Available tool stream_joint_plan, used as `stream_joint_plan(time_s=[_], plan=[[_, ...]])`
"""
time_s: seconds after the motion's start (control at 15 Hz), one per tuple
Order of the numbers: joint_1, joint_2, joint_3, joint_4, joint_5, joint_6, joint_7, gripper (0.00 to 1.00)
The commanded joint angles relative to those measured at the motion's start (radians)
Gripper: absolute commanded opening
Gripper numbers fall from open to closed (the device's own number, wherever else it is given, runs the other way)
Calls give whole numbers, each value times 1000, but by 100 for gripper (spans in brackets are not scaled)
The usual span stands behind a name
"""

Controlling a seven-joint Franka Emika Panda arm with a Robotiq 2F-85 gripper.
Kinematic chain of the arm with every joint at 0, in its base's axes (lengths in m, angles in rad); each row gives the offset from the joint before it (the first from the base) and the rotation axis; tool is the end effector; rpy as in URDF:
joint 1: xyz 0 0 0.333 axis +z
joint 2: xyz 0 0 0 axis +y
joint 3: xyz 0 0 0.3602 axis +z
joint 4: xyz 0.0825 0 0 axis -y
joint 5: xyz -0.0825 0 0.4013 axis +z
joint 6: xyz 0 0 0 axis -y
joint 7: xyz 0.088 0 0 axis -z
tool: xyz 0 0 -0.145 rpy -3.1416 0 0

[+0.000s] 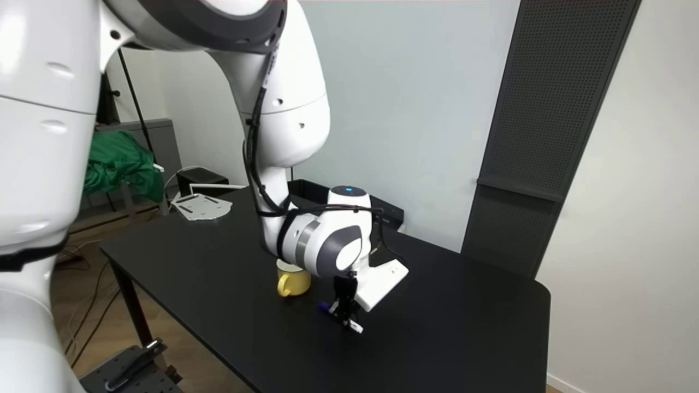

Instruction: Put the marker in the cup

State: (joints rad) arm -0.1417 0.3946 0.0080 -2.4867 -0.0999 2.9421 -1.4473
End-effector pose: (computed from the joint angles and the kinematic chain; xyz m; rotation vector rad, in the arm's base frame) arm 0.4904 -0.0598 0.1278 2.3487 1.9989 0.0445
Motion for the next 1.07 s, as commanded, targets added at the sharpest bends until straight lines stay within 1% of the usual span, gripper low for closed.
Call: stream_joint_plan(time_s=[0.0, 0.07, 0.27, 0.47, 0.53, 0.73, 0.87, 1.0], plan=[[-29, -8, 29, 14, -16, -20, 35, 1], [-30, -11, 30, 12, -16, -20, 37, 4], [-32, -37, 29, 6, -18, -48, 39, 4], [-31, -122, 33, -8, -2, -139, 42, 4], [-33, -154, 41, -5, 15, -188, 39, 4], [9, -266, 11, 20, 4, -380, 89, 4], [38, -324, -4, 58, -32, -532, 161, 4], [64, -363, -4, 112, -72, -677, 266, 4]])
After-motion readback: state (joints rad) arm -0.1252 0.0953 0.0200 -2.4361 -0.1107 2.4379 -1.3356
